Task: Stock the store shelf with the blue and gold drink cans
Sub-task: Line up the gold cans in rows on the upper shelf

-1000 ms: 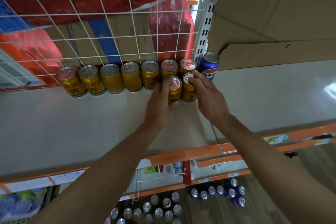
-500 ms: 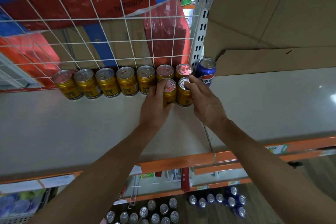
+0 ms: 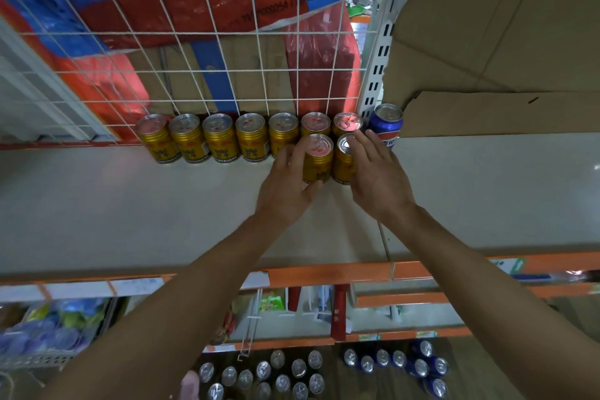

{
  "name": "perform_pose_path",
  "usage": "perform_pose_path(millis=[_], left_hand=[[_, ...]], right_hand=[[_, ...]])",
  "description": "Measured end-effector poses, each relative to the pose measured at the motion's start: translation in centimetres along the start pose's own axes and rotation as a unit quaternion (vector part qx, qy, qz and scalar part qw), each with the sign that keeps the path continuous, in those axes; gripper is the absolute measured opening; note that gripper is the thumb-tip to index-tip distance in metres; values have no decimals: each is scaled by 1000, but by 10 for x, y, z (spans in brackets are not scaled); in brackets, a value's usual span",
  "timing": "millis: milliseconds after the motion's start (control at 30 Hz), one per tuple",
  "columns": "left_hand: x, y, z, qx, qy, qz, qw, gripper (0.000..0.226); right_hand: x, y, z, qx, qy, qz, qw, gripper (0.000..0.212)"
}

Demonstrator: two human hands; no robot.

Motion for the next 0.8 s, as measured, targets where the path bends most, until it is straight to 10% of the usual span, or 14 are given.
perform_pose_path(millis=[800], left_hand=[[-303,195,178,87,6,9,996,59]], right_hand=[[-163,337,-73,88,80,85,989,59]])
Point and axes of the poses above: each hand's wrist, its own x-axis towards the middle knuckle, its own z-axis out of the back of the hand, y = z × x, the point moved 5 cm from there along x, towards the middle knuckle, and after that the axes turned 6 degrees about x, right-handed, at the moved point
